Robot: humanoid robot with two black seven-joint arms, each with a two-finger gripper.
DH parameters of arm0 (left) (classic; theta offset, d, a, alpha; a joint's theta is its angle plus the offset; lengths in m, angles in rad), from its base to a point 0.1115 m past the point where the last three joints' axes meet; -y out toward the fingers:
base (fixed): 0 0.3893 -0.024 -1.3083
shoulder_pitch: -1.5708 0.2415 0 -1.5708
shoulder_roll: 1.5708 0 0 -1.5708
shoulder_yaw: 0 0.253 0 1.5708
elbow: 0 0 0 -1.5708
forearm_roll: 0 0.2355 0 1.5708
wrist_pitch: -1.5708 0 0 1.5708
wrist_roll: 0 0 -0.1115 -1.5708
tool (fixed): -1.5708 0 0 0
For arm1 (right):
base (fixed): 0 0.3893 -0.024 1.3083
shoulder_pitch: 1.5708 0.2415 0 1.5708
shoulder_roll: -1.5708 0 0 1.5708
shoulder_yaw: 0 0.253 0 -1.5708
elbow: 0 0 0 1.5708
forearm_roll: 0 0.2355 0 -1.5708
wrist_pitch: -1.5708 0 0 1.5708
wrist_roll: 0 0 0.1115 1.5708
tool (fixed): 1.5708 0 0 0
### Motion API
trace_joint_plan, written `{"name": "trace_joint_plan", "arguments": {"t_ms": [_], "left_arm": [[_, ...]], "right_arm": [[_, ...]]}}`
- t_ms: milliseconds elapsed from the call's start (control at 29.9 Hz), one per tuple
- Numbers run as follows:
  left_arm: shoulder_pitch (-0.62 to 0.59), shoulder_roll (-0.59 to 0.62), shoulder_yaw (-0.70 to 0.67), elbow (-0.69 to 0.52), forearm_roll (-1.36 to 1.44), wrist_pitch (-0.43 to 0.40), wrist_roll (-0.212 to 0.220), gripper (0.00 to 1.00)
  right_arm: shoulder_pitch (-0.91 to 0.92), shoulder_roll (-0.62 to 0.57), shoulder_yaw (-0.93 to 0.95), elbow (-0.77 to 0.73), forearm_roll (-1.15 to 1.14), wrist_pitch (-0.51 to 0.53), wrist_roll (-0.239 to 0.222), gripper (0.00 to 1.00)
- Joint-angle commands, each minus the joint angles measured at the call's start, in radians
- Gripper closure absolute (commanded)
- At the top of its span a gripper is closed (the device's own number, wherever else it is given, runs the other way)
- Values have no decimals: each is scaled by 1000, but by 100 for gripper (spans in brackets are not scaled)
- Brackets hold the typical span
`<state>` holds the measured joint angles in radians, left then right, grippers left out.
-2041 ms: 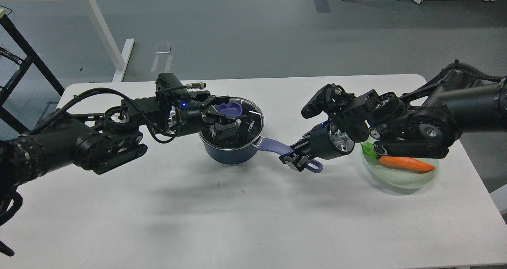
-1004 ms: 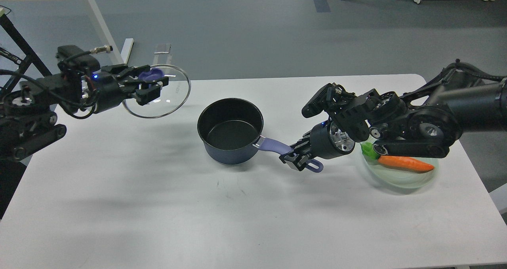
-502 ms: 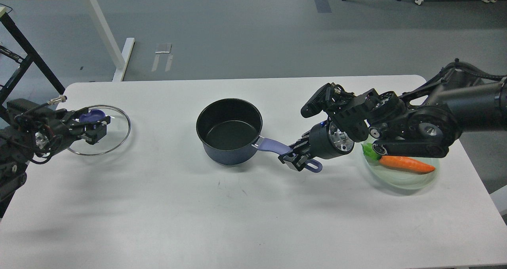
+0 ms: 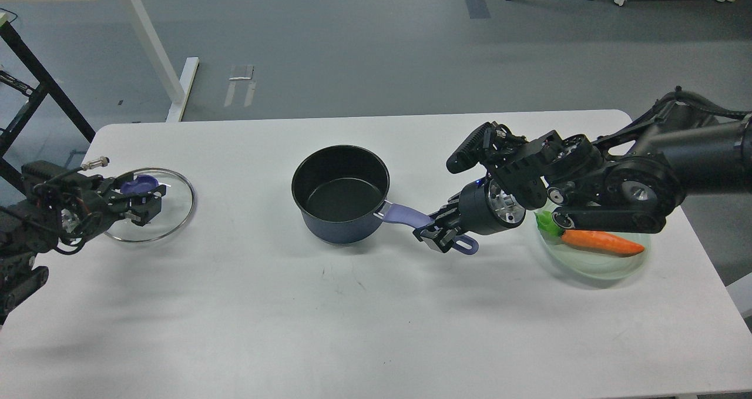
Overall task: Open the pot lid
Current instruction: 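Lower the glass lid onto the table beside the pot with the left gripper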
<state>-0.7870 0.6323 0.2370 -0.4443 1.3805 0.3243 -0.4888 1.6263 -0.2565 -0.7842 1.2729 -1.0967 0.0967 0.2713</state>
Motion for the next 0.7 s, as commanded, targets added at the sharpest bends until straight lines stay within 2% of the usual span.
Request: {"name": "trace_joint_plan", "arguments": {"t_ms": [0,201,335,669], "left_arm": [[2,0,-1,-1,-21,-1,0,49],[3,0,1,-1,-41,-1,0,43],[3,1,1,-1,-41,-1,0,30],[2,3,1,-1,-43,-2,0,19]], "right_arm": [[0,0,0,0,0,0,-1,77],[1,0,0,0,0,0,0,77],[1,0,0,0,0,0,-1,77],[1,5,0,0,0,0,-1,76]]}}
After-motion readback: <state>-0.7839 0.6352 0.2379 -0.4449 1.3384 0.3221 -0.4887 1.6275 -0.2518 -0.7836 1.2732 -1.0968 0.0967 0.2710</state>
